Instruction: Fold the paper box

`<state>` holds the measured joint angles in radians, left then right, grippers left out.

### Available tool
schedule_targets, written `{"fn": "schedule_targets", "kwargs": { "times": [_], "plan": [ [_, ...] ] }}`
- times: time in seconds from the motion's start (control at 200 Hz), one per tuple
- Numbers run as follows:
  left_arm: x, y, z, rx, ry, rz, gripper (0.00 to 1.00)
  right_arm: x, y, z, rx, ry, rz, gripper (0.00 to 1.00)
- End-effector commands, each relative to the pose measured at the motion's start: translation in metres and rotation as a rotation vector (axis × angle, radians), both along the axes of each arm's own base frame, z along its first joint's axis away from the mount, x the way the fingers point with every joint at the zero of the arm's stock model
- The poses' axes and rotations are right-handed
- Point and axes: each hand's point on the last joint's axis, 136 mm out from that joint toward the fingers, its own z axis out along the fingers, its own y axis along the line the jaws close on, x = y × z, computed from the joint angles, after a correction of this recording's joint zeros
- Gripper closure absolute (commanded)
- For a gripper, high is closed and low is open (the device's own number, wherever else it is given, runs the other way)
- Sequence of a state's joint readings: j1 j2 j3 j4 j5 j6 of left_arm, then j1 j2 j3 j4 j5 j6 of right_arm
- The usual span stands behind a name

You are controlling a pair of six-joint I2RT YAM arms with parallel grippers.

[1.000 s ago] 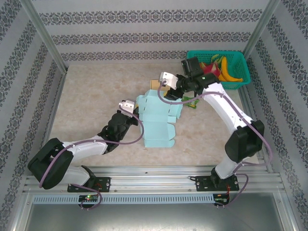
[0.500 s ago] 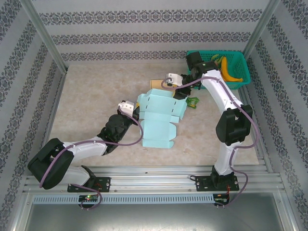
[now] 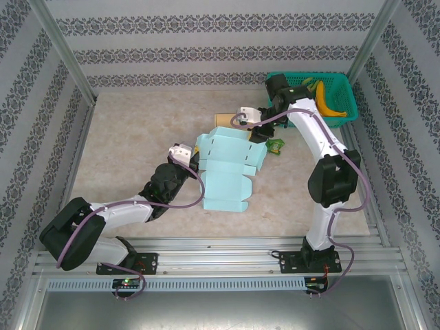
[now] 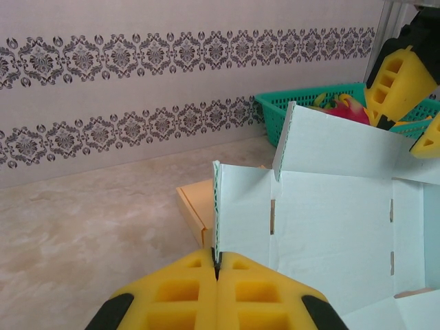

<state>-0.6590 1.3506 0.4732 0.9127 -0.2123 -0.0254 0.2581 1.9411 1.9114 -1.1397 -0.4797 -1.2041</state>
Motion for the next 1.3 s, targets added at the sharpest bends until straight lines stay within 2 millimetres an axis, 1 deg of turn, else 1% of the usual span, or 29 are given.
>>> {"fn": "schedule_targets", "kwargs": {
  "times": [0.0,0.035,0.11,0.15,0.23,0.31,0.43,0.51,0.56,0.585,0.659,0.674,0.724,0.789,0.829,0.859,0.904,1.009,1.119,1.179,1.219,1.299],
  "plan": [
    [0.000,0.001,0.019,-0.040,-0.059,-0.005,1.00,-0.003,0.005,-0.006,-0.009,0.032,0.027,0.62],
    [-0.001,0.001,0.019,-0.042,-0.058,-0.007,1.00,-0.003,0.005,-0.008,-0.015,0.037,0.026,0.64],
    [-0.001,0.002,0.020,-0.044,-0.059,-0.006,1.00,-0.003,0.006,-0.011,-0.024,0.044,0.028,0.65],
    [-0.001,0.003,0.020,-0.045,-0.060,-0.003,1.00,-0.003,0.006,-0.012,-0.028,0.046,0.027,0.69],
    [-0.001,0.003,0.021,-0.046,-0.062,-0.002,1.00,-0.003,0.006,-0.012,-0.033,0.043,0.029,0.69],
    [-0.002,0.003,0.022,-0.050,-0.062,-0.003,1.00,-0.003,0.006,-0.012,-0.041,0.040,0.027,0.77],
    [0.000,0.006,0.021,-0.048,-0.052,0.016,1.00,-0.002,0.004,-0.008,-0.047,0.030,0.019,1.00],
    [0.005,0.011,0.018,-0.049,-0.027,0.061,1.00,-0.002,0.003,-0.005,-0.048,0.027,0.002,1.00],
    [0.010,0.018,0.017,-0.056,-0.001,0.115,1.00,-0.003,0.004,-0.003,-0.049,0.034,-0.016,1.00],
    [0.013,0.024,0.015,-0.059,0.023,0.155,1.00,-0.002,0.004,-0.002,-0.048,0.036,-0.030,1.00],
    [0.022,0.044,0.014,-0.102,0.082,0.274,0.95,0.003,0.004,0.001,-0.063,0.035,-0.096,1.00],
    [0.023,0.048,0.014,-0.114,0.094,0.296,0.92,0.005,0.003,0.001,-0.067,0.034,-0.114,1.00],
    [0.023,0.063,0.013,-0.171,0.131,0.363,0.70,0.008,0.004,0.002,-0.076,0.034,-0.154,1.00],
    [0.020,0.077,0.012,-0.255,0.189,0.404,0.49,0.009,0.004,0.001,-0.086,0.041,-0.193,1.00],
    [0.017,0.082,0.013,-0.297,0.229,0.411,0.41,0.007,0.004,0.000,-0.092,0.049,-0.208,1.00],
    [0.014,0.083,0.014,-0.322,0.263,0.411,0.40,0.007,0.004,-0.001,-0.095,0.053,-0.220,1.00],
    [0.010,0.078,0.016,-0.334,0.313,0.385,0.40,0.008,0.004,-0.002,-0.091,0.057,-0.246,1.00],
    [0.000,0.057,0.021,-0.413,0.416,0.272,0.43,0.012,0.004,-0.002,-0.068,0.058,-0.301,1.00],
    [-0.007,0.019,0.027,-0.523,0.483,0.073,0.45,0.012,0.004,-0.005,-0.062,0.064,-0.319,1.00],
    [-0.007,-0.001,0.028,-0.547,0.515,0.005,0.47,0.011,0.004,-0.008,-0.060,0.073,-0.316,1.00],
    [-0.005,-0.012,0.025,-0.540,0.538,-0.021,0.48,0.009,0.006,-0.009,-0.052,0.081,-0.305,1.00],
    [0.004,-0.030,0.014,-0.514,0.586,-0.042,0.50,0.007,0.010,-0.011,-0.037,0.094,-0.286,1.00]
  ]
}}
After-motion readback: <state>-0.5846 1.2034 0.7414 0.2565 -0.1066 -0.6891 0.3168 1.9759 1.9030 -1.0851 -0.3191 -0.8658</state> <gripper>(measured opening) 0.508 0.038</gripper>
